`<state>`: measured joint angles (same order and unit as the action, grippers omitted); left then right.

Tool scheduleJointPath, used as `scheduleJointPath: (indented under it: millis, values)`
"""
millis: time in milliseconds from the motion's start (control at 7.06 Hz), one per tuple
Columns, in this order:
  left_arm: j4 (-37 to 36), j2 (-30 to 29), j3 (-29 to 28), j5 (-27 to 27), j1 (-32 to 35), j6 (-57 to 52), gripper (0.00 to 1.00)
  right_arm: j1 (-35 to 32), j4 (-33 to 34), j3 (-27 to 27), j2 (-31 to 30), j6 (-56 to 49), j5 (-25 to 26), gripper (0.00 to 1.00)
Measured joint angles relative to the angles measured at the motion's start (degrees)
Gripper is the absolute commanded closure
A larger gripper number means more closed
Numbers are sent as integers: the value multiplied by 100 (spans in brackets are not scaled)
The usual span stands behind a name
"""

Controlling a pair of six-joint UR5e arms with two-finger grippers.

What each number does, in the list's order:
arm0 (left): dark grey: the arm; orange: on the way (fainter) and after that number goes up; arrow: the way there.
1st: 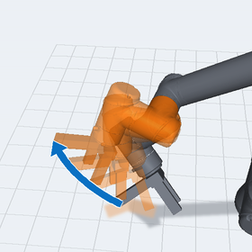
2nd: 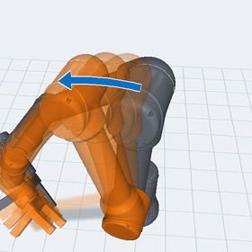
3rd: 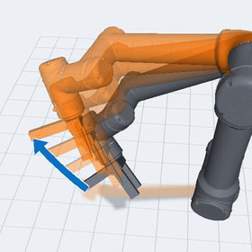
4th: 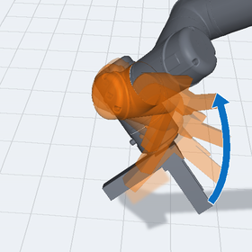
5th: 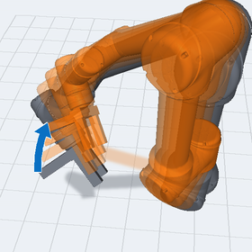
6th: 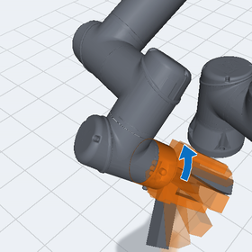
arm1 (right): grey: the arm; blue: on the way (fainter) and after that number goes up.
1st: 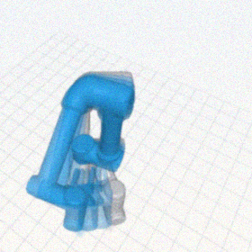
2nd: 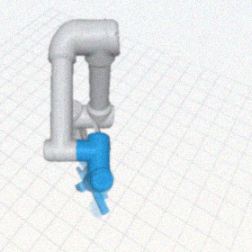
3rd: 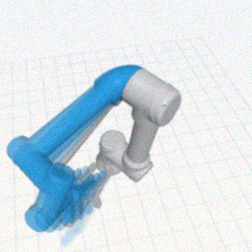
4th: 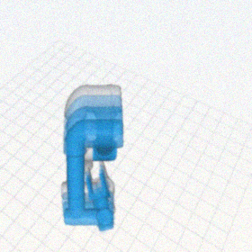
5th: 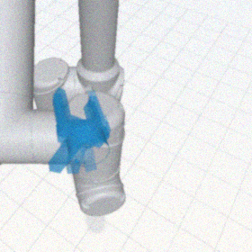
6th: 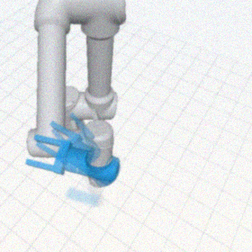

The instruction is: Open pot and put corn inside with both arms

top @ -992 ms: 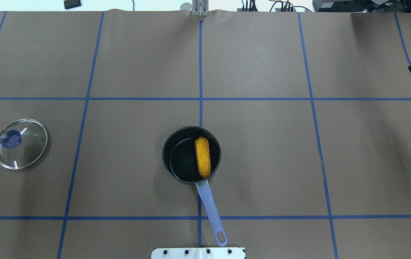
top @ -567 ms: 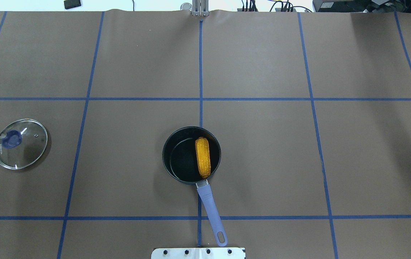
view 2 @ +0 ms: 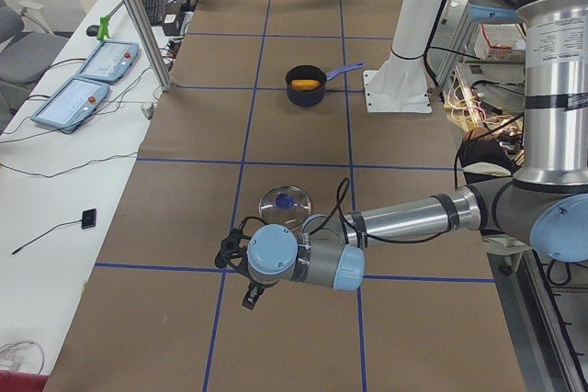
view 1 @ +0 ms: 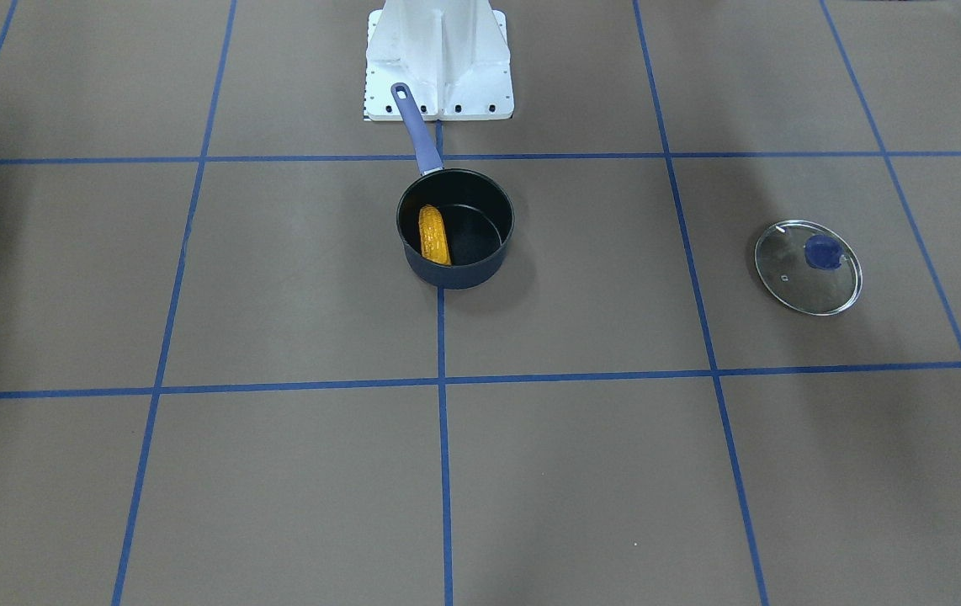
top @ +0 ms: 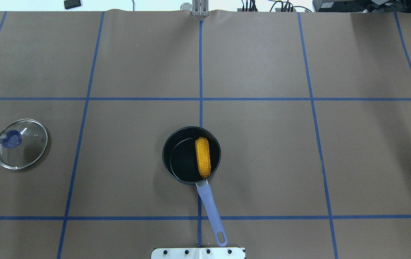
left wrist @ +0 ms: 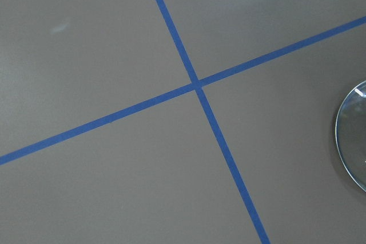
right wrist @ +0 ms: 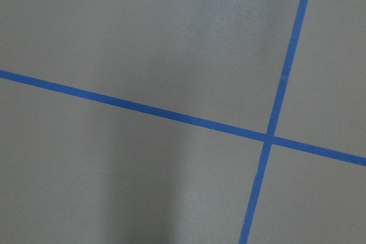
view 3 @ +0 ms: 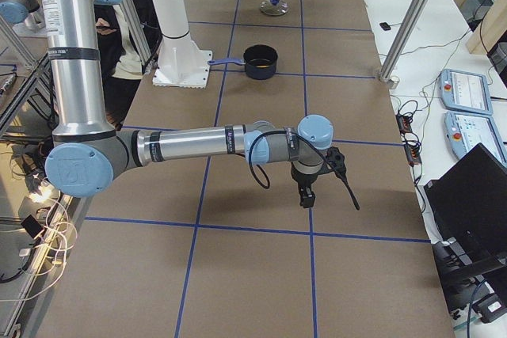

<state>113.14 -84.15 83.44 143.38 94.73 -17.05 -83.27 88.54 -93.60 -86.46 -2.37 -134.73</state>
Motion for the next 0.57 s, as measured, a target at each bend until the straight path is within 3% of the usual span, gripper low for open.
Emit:
scheduleJointPath:
  millis: [567]
  values:
    - [-3,-47,-14,-11,8,8,0,4,-58,-59,82,40,61,0]
